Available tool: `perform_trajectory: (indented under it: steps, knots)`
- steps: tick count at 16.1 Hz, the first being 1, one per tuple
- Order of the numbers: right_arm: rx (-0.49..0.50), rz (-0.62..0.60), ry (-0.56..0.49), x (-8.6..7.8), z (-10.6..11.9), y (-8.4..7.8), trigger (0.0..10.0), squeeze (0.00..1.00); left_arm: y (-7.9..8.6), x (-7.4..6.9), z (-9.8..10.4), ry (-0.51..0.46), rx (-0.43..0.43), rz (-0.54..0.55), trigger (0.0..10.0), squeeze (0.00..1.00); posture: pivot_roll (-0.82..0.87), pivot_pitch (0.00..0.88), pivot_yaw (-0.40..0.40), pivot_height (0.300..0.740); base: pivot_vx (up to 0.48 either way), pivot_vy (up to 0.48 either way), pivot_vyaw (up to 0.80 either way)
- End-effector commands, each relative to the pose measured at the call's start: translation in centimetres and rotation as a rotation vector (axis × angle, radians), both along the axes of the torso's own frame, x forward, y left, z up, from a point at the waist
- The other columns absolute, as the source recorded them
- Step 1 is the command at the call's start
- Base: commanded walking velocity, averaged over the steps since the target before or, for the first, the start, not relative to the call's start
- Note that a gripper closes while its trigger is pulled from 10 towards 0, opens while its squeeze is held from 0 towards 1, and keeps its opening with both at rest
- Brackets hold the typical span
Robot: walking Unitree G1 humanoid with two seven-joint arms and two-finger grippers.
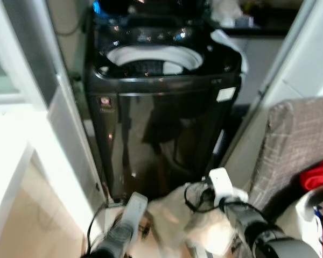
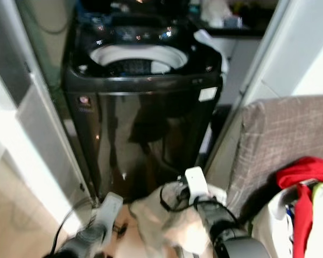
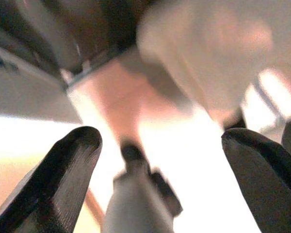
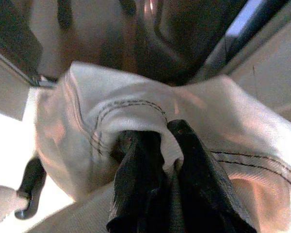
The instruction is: Clothes washing
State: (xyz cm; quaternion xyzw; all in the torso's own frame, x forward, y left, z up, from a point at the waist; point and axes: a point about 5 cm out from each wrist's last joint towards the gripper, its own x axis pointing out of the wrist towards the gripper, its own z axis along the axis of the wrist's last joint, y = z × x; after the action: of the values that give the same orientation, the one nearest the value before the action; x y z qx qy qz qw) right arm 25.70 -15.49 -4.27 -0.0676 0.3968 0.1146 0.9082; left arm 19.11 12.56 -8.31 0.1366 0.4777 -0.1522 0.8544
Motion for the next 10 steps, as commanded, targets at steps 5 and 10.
perform_trajectory:
  steps: [5,10]
  knots:
    - [-0.107,0.056,0.083,-1.7,-1.2,-1.0,10.0,0.05,2.6,-2.0,-1.1,0.084,0.102,-0.01,10.0,0.0,0.02,0.0,-0.048,0.74,0.0,0.0,0.0]
    - [-0.066,0.011,0.165,-3.6,-2.5,-0.6,10.0,0.05,3.0,-2.5,-1.3,0.118,0.029,0.075,10.0,0.0,0.01,0.0,-0.036,0.74,0.0,0.0,0.0]
